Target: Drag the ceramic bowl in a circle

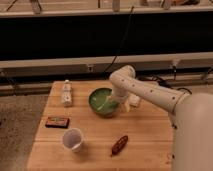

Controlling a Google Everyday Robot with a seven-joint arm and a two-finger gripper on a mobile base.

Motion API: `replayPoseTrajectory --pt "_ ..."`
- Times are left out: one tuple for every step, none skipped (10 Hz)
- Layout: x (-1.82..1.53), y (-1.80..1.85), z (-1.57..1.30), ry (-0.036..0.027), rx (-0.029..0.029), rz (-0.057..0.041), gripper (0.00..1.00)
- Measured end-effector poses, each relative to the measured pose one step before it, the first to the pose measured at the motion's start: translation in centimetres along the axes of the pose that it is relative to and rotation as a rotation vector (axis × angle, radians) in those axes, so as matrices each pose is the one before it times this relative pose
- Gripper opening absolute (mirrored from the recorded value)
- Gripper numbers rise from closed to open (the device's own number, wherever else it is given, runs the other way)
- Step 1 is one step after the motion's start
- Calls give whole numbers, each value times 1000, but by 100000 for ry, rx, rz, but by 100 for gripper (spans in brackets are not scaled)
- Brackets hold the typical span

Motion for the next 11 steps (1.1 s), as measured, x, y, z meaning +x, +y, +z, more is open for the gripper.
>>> replayPoseTrajectory --pt "-5 -65 -36 -54 113 -100 80" --pt "-9 13 15 -495 21 -266 80" --pt "1 62 9 -253 -120 -119 78" --pt "47 67 31 -287 25 118 68" --pt "20 72 11 -307 43 110 59" --pt "10 88 6 -362 -1 15 54" --pt "2 121 26 -739 19 -61 49" --pt "29 96 -10 -159 -59 33 47" --pt "126 -17 69 148 -36 129 43" --pt "305 -73 96 410 208 248 31" --pt "209 -135 84 327 304 -78 22"
